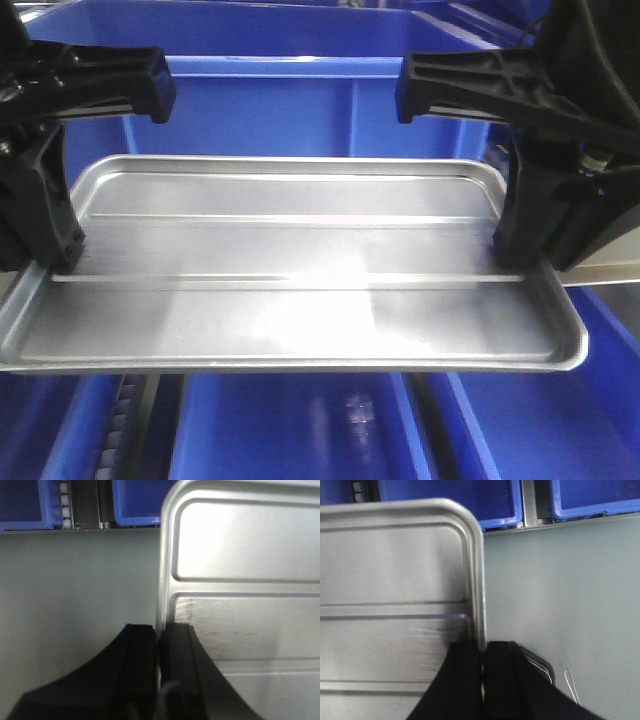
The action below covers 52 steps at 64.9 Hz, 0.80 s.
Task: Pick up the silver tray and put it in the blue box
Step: 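Hold the tray over the blue bin as the base stops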
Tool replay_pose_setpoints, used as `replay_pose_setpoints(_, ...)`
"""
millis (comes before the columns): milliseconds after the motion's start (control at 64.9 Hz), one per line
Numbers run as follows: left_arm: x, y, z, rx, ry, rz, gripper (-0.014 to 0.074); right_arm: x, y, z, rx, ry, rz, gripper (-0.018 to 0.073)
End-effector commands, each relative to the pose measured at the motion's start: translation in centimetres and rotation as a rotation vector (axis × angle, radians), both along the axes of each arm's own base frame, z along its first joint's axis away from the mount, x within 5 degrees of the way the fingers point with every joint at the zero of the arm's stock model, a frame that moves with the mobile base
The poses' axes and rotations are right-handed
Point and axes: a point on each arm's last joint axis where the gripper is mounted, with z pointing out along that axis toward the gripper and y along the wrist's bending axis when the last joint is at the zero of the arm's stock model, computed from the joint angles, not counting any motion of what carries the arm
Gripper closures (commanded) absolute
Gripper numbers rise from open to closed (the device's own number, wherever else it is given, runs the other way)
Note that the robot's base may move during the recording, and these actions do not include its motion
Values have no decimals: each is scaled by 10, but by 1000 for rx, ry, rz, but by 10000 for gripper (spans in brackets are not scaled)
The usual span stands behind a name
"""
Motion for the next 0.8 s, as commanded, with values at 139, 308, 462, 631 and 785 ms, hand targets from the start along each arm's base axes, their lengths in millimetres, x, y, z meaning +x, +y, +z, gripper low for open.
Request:
replay_pose_setpoints(139, 0, 6, 12, 20, -45, 8, 606, 2, -7, 15, -29, -63, -2, 508)
replay_pose_setpoints(308, 0, 6, 12, 20, -45, 8, 606, 2, -7, 15, -29, -63, -2, 508)
replay_pose_setpoints(462, 0, 6, 12, 20, -45, 8, 606, 2, -7, 15, -29, -63, -2, 508)
replay_pose_setpoints(631, 0, 6, 12, 20, -45, 8, 606, 2, -7, 15, -29, -63, -2, 508)
replay_pose_setpoints(785, 0, 6, 12, 20, -45, 8, 606, 2, -7, 15, -29, -63, -2, 508)
